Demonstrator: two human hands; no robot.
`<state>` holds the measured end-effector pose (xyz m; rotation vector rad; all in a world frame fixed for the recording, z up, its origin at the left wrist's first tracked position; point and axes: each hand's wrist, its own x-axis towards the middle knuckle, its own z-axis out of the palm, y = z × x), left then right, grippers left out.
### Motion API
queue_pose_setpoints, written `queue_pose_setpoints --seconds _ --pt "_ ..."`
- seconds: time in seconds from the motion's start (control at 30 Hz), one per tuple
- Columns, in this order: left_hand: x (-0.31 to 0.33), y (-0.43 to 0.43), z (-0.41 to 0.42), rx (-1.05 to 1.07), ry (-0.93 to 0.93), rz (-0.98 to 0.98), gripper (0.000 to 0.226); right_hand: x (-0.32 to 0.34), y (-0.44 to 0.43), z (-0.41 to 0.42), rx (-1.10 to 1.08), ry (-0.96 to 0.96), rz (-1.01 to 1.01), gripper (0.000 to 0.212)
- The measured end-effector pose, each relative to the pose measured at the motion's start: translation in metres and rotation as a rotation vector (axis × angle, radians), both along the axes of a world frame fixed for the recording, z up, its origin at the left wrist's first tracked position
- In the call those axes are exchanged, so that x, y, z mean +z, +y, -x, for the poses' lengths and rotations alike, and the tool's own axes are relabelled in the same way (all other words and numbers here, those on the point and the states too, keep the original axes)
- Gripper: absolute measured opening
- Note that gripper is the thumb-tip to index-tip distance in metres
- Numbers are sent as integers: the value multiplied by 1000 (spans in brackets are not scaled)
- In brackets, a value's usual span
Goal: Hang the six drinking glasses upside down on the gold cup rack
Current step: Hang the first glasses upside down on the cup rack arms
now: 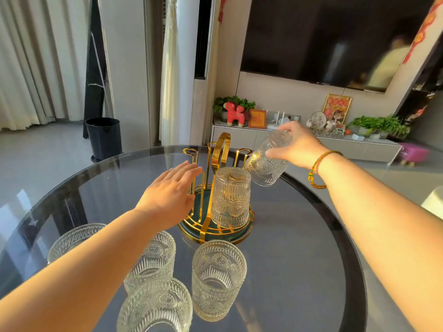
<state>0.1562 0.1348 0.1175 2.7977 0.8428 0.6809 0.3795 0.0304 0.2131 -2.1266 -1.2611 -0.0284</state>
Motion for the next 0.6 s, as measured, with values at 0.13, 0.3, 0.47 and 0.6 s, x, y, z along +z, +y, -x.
queue_pose_setpoints --seconds 0.13,0.3,0.47,0.6 --pt "-1 -1 -3 1 -20 15 57 -6 16 5 29 -38 105 70" --pt "-3 1 -3 5 -31 21 56 -30 24 8 64 -52 215 67" --pt "-5 2 -4 5 -48 28 57 -43 28 10 77 -33 221 61" --pt "-6 4 -5 3 -60 21 57 -47 31 10 77 -12 204 61"
